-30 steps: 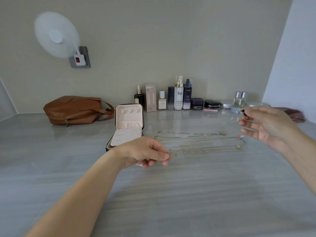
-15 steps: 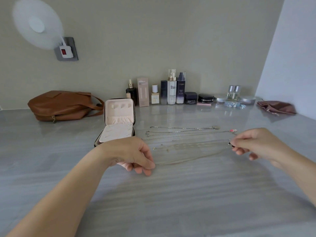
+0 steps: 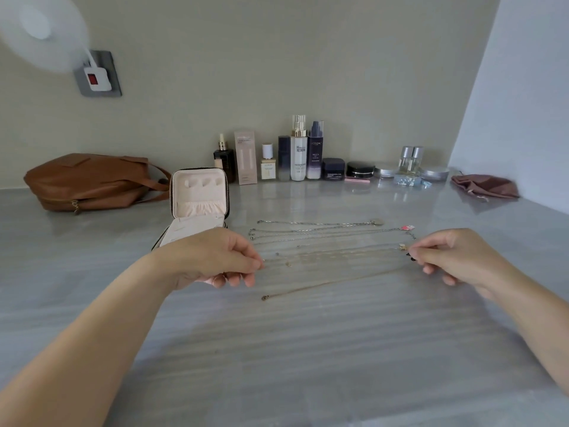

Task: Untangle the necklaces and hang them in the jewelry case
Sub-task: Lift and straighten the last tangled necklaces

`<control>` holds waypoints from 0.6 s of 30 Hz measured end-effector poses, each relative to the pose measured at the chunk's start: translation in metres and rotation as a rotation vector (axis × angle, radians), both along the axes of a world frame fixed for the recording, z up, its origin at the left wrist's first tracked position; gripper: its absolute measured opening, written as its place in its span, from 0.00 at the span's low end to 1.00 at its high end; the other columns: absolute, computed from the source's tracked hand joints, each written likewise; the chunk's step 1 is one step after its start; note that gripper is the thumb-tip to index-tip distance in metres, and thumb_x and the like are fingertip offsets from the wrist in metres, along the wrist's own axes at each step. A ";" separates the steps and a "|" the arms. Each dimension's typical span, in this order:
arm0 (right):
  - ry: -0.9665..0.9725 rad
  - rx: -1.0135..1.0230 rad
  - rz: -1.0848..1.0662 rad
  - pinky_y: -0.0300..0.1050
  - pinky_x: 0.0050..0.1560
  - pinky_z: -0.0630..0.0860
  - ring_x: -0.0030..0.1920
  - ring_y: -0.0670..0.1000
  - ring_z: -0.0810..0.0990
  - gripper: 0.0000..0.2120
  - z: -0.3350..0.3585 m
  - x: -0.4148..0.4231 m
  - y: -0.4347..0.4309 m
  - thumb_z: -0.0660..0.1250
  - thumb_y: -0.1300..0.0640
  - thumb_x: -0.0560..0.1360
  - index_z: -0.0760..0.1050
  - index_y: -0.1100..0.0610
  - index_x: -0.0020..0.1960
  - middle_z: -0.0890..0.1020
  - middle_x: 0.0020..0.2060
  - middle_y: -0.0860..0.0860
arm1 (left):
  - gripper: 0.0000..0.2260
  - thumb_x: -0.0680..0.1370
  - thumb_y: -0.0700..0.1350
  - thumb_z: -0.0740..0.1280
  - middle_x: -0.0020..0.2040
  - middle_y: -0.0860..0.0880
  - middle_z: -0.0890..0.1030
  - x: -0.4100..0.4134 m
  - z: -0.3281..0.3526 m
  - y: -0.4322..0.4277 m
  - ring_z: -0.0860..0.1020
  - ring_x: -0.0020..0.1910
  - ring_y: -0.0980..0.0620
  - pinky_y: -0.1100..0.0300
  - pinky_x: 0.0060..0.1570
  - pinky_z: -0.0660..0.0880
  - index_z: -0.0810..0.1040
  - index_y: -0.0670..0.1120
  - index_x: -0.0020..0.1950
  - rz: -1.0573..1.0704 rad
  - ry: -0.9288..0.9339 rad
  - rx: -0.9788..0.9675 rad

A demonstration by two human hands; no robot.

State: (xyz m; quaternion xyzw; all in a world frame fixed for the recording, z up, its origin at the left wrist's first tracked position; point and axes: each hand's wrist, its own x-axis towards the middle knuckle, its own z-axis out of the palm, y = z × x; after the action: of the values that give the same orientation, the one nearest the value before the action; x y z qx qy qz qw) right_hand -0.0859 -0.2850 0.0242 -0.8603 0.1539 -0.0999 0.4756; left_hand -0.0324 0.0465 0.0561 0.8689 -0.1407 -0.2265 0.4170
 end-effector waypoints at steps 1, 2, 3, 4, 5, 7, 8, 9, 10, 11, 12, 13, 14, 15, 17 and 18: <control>0.003 -0.007 -0.005 0.37 0.22 0.61 0.29 0.49 0.74 0.02 0.000 0.000 -0.001 0.68 0.64 0.71 0.80 0.61 0.41 0.78 0.31 0.54 | 0.02 0.74 0.39 0.67 0.30 0.51 0.81 -0.001 0.001 0.000 0.74 0.25 0.58 0.68 0.24 0.68 0.78 0.44 0.44 -0.021 0.019 -0.003; 0.006 -0.014 -0.010 0.36 0.22 0.59 0.29 0.50 0.72 0.02 -0.001 0.001 -0.003 0.68 0.64 0.71 0.80 0.61 0.40 0.77 0.31 0.55 | 0.01 0.74 0.39 0.67 0.30 0.51 0.82 -0.002 0.002 0.001 0.75 0.26 0.59 0.68 0.25 0.68 0.78 0.44 0.43 -0.049 0.040 0.010; 0.009 -0.022 -0.017 0.36 0.22 0.58 0.30 0.52 0.71 0.02 -0.002 0.001 -0.004 0.68 0.63 0.71 0.80 0.60 0.40 0.77 0.31 0.56 | 0.01 0.73 0.39 0.68 0.31 0.51 0.83 -0.003 0.002 0.001 0.76 0.27 0.59 0.68 0.25 0.69 0.78 0.44 0.42 -0.079 0.056 0.034; 0.013 -0.031 -0.024 0.36 0.20 0.57 0.30 0.54 0.69 0.02 -0.003 0.001 -0.005 0.69 0.64 0.70 0.80 0.60 0.40 0.77 0.31 0.58 | 0.01 0.73 0.40 0.69 0.32 0.51 0.83 -0.005 0.002 0.001 0.77 0.27 0.59 0.68 0.26 0.70 0.79 0.45 0.41 -0.106 0.067 0.062; 0.016 -0.038 -0.029 0.35 0.19 0.56 0.31 0.55 0.67 0.02 -0.004 0.002 -0.006 0.69 0.64 0.70 0.80 0.60 0.40 0.77 0.31 0.60 | 0.02 0.73 0.40 0.69 0.32 0.51 0.83 -0.006 0.001 0.000 0.78 0.28 0.59 0.68 0.26 0.70 0.79 0.45 0.40 -0.126 0.074 0.088; 0.022 -0.053 -0.030 0.34 0.17 0.56 0.29 0.54 0.65 0.03 -0.006 0.003 -0.007 0.68 0.64 0.70 0.80 0.59 0.39 0.78 0.32 0.60 | 0.03 0.72 0.41 0.70 0.33 0.51 0.83 -0.006 0.000 -0.002 0.78 0.29 0.59 0.68 0.26 0.70 0.80 0.46 0.39 -0.132 0.072 0.114; 0.023 -0.059 -0.028 0.33 0.17 0.56 0.29 0.54 0.66 0.03 -0.007 0.004 -0.007 0.68 0.64 0.70 0.80 0.59 0.39 0.78 0.32 0.60 | 0.04 0.73 0.41 0.70 0.32 0.51 0.83 -0.005 -0.001 -0.002 0.78 0.29 0.59 0.68 0.26 0.69 0.79 0.46 0.38 -0.112 0.057 0.113; 0.019 -0.064 -0.024 0.32 0.17 0.56 0.31 0.55 0.66 0.03 -0.007 0.004 -0.008 0.69 0.64 0.70 0.80 0.59 0.39 0.78 0.32 0.61 | 0.04 0.73 0.42 0.70 0.31 0.51 0.82 -0.004 -0.002 -0.002 0.77 0.28 0.59 0.68 0.25 0.69 0.79 0.47 0.37 -0.077 0.035 0.108; 0.017 -0.069 -0.022 0.32 0.18 0.56 0.32 0.56 0.67 0.03 -0.008 0.005 -0.008 0.69 0.64 0.70 0.80 0.58 0.39 0.79 0.33 0.61 | 0.05 0.73 0.42 0.69 0.31 0.51 0.82 -0.002 -0.003 -0.002 0.76 0.27 0.59 0.67 0.25 0.68 0.78 0.47 0.37 -0.035 0.010 0.104; 0.015 -0.074 -0.021 0.33 0.18 0.57 0.32 0.56 0.67 0.03 -0.009 0.005 -0.009 0.69 0.63 0.70 0.80 0.58 0.38 0.79 0.33 0.61 | 0.05 0.73 0.42 0.69 0.30 0.52 0.81 -0.001 -0.004 -0.002 0.76 0.27 0.59 0.67 0.24 0.68 0.78 0.47 0.36 0.003 -0.017 0.109; 0.011 -0.082 -0.019 0.34 0.18 0.57 0.32 0.56 0.67 0.03 -0.010 0.005 -0.010 0.69 0.63 0.70 0.80 0.57 0.38 0.79 0.32 0.60 | 0.05 0.73 0.42 0.69 0.29 0.52 0.80 0.001 -0.005 -0.001 0.75 0.26 0.59 0.67 0.24 0.67 0.78 0.46 0.36 0.031 -0.042 0.126; 0.009 -0.091 -0.017 0.34 0.18 0.57 0.32 0.56 0.67 0.04 -0.010 0.005 -0.010 0.69 0.63 0.70 0.80 0.57 0.38 0.78 0.31 0.59 | 0.05 0.73 0.43 0.69 0.29 0.52 0.80 0.001 -0.007 -0.001 0.75 0.25 0.60 0.67 0.24 0.67 0.77 0.46 0.36 0.047 -0.069 0.154; 0.006 -0.101 -0.016 0.34 0.17 0.57 0.30 0.55 0.67 0.04 -0.010 0.005 -0.011 0.69 0.62 0.70 0.80 0.57 0.38 0.78 0.30 0.58 | 0.05 0.73 0.43 0.68 0.29 0.52 0.80 0.002 -0.009 -0.001 0.74 0.25 0.60 0.67 0.23 0.66 0.77 0.46 0.37 0.053 -0.096 0.184; 0.003 -0.112 -0.014 0.34 0.17 0.58 0.28 0.54 0.66 0.03 -0.010 0.005 -0.011 0.69 0.62 0.70 0.81 0.57 0.38 0.78 0.29 0.57 | 0.04 0.73 0.43 0.68 0.30 0.51 0.80 0.002 -0.010 -0.001 0.74 0.25 0.60 0.67 0.23 0.66 0.78 0.45 0.37 0.053 -0.121 0.205; -0.001 -0.140 -0.009 0.34 0.17 0.58 0.24 0.53 0.65 0.02 -0.011 0.004 -0.010 0.70 0.61 0.70 0.81 0.57 0.39 0.77 0.27 0.55 | 0.04 0.72 0.43 0.68 0.31 0.50 0.80 0.004 -0.013 -0.001 0.74 0.26 0.58 0.67 0.23 0.66 0.78 0.45 0.38 0.055 -0.156 0.216; -0.004 -0.149 -0.006 0.34 0.17 0.58 0.24 0.53 0.65 0.03 -0.011 0.004 -0.010 0.70 0.61 0.69 0.81 0.56 0.38 0.78 0.27 0.55 | 0.04 0.72 0.43 0.68 0.32 0.49 0.80 0.004 -0.013 -0.001 0.74 0.27 0.56 0.68 0.22 0.66 0.78 0.45 0.39 0.055 -0.165 0.217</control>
State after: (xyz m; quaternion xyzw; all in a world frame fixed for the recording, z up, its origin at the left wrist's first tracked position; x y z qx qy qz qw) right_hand -0.0817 -0.2950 0.0132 -0.8927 0.1474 -0.1142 0.4102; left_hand -0.0285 0.0456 0.0434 0.9281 -0.1253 -0.1566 0.3138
